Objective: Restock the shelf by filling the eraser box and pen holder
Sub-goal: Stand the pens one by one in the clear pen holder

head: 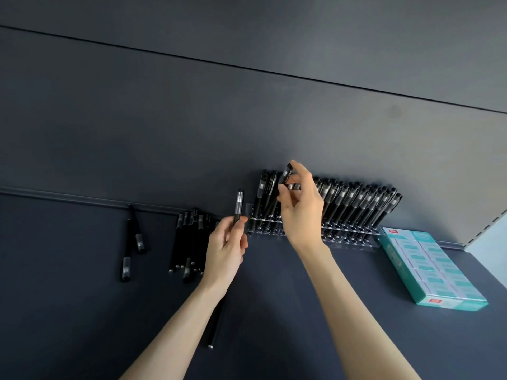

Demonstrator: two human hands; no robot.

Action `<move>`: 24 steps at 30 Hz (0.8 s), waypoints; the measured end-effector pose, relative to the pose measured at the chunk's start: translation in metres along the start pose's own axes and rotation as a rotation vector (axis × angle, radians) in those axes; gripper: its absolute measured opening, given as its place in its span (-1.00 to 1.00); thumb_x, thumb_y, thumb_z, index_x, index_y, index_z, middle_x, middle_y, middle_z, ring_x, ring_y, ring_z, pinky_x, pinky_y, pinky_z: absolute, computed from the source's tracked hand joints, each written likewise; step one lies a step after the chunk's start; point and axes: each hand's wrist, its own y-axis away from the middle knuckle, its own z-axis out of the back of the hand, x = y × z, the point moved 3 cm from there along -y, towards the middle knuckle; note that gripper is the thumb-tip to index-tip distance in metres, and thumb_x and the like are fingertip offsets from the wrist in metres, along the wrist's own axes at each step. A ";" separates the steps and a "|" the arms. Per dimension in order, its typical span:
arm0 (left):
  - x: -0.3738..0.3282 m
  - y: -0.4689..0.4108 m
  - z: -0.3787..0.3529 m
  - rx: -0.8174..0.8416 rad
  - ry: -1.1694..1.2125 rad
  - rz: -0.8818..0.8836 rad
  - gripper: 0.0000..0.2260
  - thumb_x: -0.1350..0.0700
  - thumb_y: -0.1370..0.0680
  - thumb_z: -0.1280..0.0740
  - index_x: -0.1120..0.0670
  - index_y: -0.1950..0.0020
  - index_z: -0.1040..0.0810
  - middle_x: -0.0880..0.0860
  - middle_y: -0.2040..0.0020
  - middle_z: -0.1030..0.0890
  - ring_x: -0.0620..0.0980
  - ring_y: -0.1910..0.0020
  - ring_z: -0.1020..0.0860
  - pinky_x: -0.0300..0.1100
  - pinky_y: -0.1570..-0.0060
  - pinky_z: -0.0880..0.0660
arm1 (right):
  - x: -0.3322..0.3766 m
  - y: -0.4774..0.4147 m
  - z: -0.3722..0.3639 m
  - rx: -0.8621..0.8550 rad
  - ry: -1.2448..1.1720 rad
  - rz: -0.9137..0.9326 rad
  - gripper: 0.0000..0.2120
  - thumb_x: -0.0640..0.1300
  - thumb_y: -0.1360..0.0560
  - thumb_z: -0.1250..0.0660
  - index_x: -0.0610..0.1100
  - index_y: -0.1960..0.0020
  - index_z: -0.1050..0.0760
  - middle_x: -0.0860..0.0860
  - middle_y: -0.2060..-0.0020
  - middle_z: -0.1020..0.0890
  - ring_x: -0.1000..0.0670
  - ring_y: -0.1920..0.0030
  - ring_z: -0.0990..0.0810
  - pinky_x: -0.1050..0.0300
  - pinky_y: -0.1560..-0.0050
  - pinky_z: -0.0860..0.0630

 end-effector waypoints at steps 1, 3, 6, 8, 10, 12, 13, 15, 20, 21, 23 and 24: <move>0.000 0.000 0.000 0.008 -0.002 -0.001 -0.86 0.11 -0.63 -0.20 0.10 -0.06 -0.53 -0.01 0.43 -0.39 -0.18 0.54 -0.27 -0.31 0.55 -0.18 | -0.001 0.000 -0.001 0.003 0.013 -0.002 -0.60 -0.29 -0.54 -0.25 -0.09 -0.35 -0.34 0.06 0.05 -0.47 -0.01 0.31 -0.52 -0.02 0.19 -0.54; 0.000 0.000 -0.001 0.012 -0.012 -0.015 -0.87 0.10 -0.62 -0.21 0.07 -0.06 -0.54 -0.02 0.43 -0.39 -0.18 0.53 -0.28 -0.32 0.55 -0.19 | -0.002 0.002 -0.003 0.022 0.058 0.000 -0.61 -0.27 -0.54 -0.27 -0.09 -0.34 -0.38 0.05 0.08 -0.50 0.03 0.27 -0.52 0.01 0.13 -0.55; 0.000 0.000 -0.001 -0.009 -0.030 -0.041 -0.87 0.10 -0.62 -0.22 0.11 -0.02 -0.54 -0.02 0.43 -0.39 -0.19 0.52 -0.29 -0.37 0.53 -0.22 | -0.007 0.005 -0.008 0.070 0.132 0.023 -0.65 -0.26 -0.53 -0.28 -0.10 -0.30 -0.43 0.01 0.15 -0.55 0.00 0.23 -0.52 -0.06 0.12 -0.55; 0.001 -0.001 0.000 -0.020 -0.027 -0.029 -0.87 0.11 -0.62 -0.21 0.12 -0.01 -0.53 -0.01 0.40 -0.40 -0.19 0.51 -0.30 -0.38 0.52 -0.23 | -0.010 0.007 -0.010 0.092 0.147 0.006 -0.65 -0.26 -0.52 -0.29 -0.09 -0.30 -0.44 0.02 0.16 -0.55 0.01 0.25 -0.51 -0.07 0.13 -0.54; 0.002 -0.001 -0.001 -0.012 -0.015 -0.019 -0.87 0.15 -0.63 -0.19 0.10 -0.02 -0.53 0.01 0.37 -0.43 -0.20 0.49 -0.32 -0.37 0.51 -0.24 | -0.011 0.009 -0.010 0.098 0.165 -0.001 -0.65 -0.26 -0.52 -0.29 -0.09 -0.29 -0.44 0.03 0.16 -0.55 0.02 0.27 -0.49 -0.05 0.15 -0.54; 0.002 0.000 -0.002 0.024 -0.011 -0.027 -0.86 0.17 -0.63 -0.18 0.09 -0.05 -0.53 0.01 0.36 -0.44 -0.19 0.48 -0.34 -0.34 0.51 -0.26 | -0.008 0.010 -0.009 0.092 0.170 -0.003 -0.65 -0.25 -0.52 -0.30 -0.09 -0.29 -0.44 0.04 0.16 -0.55 0.04 0.28 -0.49 -0.02 0.16 -0.54; 0.002 0.001 -0.003 0.044 -0.019 -0.036 -0.86 0.16 -0.63 -0.20 0.08 -0.07 -0.54 0.00 0.36 -0.45 -0.19 0.48 -0.35 -0.34 0.50 -0.27 | -0.007 0.011 -0.007 0.080 0.156 -0.008 -0.65 -0.25 -0.52 -0.30 -0.09 -0.29 -0.44 0.04 0.17 -0.55 0.05 0.28 -0.49 0.02 0.16 -0.54; 0.002 0.002 -0.004 0.071 -0.043 -0.064 -0.88 0.15 -0.61 -0.24 0.06 -0.07 -0.56 -0.01 0.36 -0.47 -0.20 0.44 -0.39 -0.35 0.45 -0.31 | -0.004 0.014 -0.002 0.041 0.082 -0.041 -0.69 -0.21 -0.52 -0.32 -0.09 -0.25 -0.47 0.06 0.20 -0.54 0.08 0.28 -0.49 0.15 0.18 -0.51; 0.003 0.004 -0.009 0.161 -0.055 -0.069 -0.81 0.23 -0.61 -0.20 0.12 -0.14 -0.57 0.04 0.30 -0.51 -0.21 0.46 -0.37 -0.39 0.40 -0.32 | 0.004 0.028 0.008 0.118 -0.293 -0.249 -0.84 -0.15 -0.47 -0.40 -0.01 -0.04 -0.53 0.06 0.27 -0.63 0.17 0.26 -0.56 0.35 0.20 -0.43; 0.004 0.006 -0.011 0.186 -0.087 -0.090 -0.80 0.23 -0.61 -0.21 0.08 -0.15 -0.57 0.02 0.29 -0.53 -0.21 0.44 -0.38 -0.37 0.38 -0.34 | 0.003 0.030 0.008 0.130 -0.334 -0.269 -0.82 -0.16 -0.45 -0.42 0.01 -0.02 -0.53 0.05 0.26 -0.65 0.14 0.24 -0.58 0.33 0.19 -0.44; 0.005 0.008 -0.013 0.209 -0.130 -0.123 -0.80 0.23 -0.59 -0.25 -0.01 -0.12 -0.58 -0.05 0.29 -0.58 -0.21 0.39 -0.44 -0.34 0.33 -0.41 | -0.001 0.032 0.009 0.119 -0.368 -0.306 -0.78 -0.19 -0.43 -0.44 0.02 -0.01 -0.52 0.05 0.27 -0.66 0.10 0.23 -0.60 0.25 0.14 -0.48; 0.005 0.008 -0.013 0.199 -0.131 -0.126 -0.81 0.23 -0.58 -0.28 -0.02 -0.10 -0.58 -0.07 0.29 -0.60 -0.21 0.37 -0.47 -0.33 0.31 -0.44 | -0.003 0.032 0.010 0.112 -0.373 -0.320 -0.77 -0.20 -0.44 -0.44 0.02 -0.03 -0.51 0.05 0.27 -0.66 0.08 0.22 -0.60 0.21 0.12 -0.50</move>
